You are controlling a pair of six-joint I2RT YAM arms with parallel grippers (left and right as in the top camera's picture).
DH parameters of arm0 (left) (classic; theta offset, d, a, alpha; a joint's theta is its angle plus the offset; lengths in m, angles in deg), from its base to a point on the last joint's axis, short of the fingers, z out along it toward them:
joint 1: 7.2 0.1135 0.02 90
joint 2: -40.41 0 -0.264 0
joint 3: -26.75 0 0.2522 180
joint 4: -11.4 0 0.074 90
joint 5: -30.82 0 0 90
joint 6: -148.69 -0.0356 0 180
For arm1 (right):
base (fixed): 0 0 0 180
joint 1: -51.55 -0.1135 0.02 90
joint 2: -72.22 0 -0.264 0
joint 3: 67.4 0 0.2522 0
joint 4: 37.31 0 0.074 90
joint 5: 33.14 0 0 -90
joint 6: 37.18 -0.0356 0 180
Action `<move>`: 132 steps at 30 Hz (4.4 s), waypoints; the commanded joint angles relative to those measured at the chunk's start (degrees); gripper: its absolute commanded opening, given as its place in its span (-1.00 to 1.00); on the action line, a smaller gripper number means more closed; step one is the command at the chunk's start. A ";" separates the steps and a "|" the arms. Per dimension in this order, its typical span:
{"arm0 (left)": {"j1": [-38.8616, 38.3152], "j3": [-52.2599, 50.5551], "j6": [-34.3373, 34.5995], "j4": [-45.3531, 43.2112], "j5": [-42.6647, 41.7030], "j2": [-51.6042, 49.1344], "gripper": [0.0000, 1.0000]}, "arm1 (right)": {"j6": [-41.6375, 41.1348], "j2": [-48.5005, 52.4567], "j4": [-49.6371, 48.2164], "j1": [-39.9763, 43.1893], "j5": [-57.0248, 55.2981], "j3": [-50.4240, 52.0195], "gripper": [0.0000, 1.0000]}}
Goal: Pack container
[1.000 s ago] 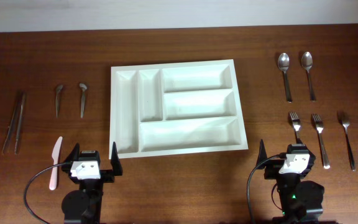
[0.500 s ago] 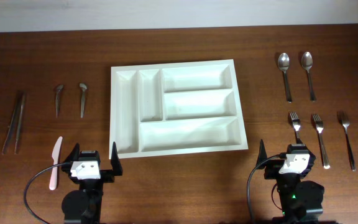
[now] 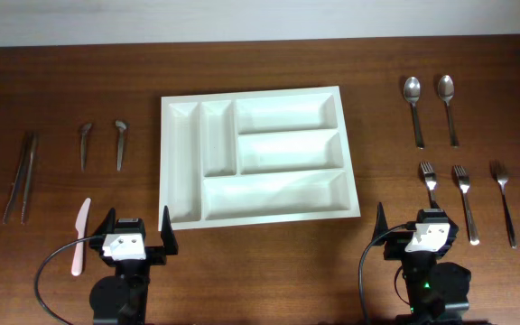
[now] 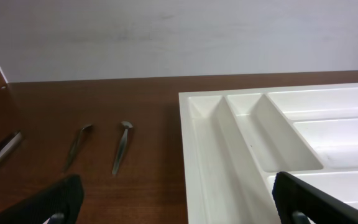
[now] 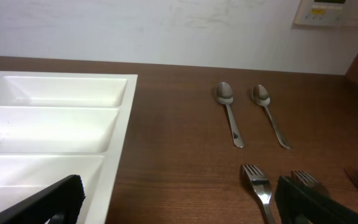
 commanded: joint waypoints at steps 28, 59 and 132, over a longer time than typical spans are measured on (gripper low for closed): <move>0.26 -0.26 -0.87 -0.13 -0.17 0.50 0.99 | -4.13 0.26 -4.00 -0.20 0.15 -3.08 0.97; 0.26 -0.26 -0.87 -0.13 -0.17 0.50 0.99 | 18.51 110.46 61.00 16.87 9.29 -125.81 0.97; 0.26 -0.26 -0.87 -0.15 -0.17 0.50 0.98 | 19.67 146.79 46.34 16.81 11.89 -125.26 0.97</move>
